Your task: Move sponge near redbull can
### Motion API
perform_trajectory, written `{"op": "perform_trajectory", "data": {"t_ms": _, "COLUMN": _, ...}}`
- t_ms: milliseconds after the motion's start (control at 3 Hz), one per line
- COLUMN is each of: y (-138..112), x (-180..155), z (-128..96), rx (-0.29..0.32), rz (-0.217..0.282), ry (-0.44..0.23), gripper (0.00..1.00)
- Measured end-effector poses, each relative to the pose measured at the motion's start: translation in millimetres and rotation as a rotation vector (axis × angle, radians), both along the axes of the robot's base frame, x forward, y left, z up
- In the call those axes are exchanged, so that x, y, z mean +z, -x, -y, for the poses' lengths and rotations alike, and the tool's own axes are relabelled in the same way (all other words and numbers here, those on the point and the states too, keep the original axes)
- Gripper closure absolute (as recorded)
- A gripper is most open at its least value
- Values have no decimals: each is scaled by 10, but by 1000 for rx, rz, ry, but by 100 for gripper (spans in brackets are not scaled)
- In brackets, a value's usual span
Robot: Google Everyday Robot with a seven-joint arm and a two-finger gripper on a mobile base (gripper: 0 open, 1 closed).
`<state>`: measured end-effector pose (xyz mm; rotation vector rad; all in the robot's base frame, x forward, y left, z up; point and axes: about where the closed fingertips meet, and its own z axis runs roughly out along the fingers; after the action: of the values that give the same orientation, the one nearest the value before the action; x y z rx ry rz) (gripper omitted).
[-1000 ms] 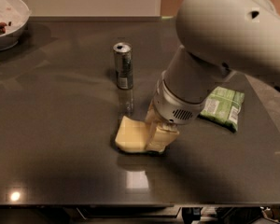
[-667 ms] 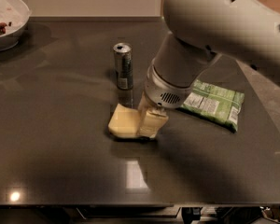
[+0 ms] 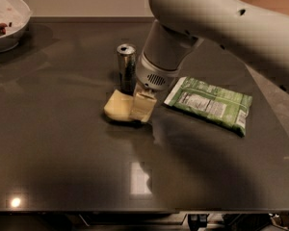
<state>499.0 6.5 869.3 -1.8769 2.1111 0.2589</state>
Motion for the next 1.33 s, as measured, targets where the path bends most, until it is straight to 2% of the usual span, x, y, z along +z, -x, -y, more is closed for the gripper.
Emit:
{"op": "perform_trajectory", "data": {"t_ms": 333, "y": -233, "x": -55, "z": -71, "rx": -29, "rz": 5, "ry": -3, "gripper": 81}}
{"op": "perform_trajectory", "data": {"t_ms": 667, "y": -363, "x": -99, "z": -95, "rx": -39, "rz": 9, "ry": -9, "gripper": 59}}
{"op": "perform_trajectory", "data": {"t_ms": 1333, "y": -428, "x": -117, "z": -95, "rx": -41, "rz": 21, "ry": -29, "gripper": 13}}
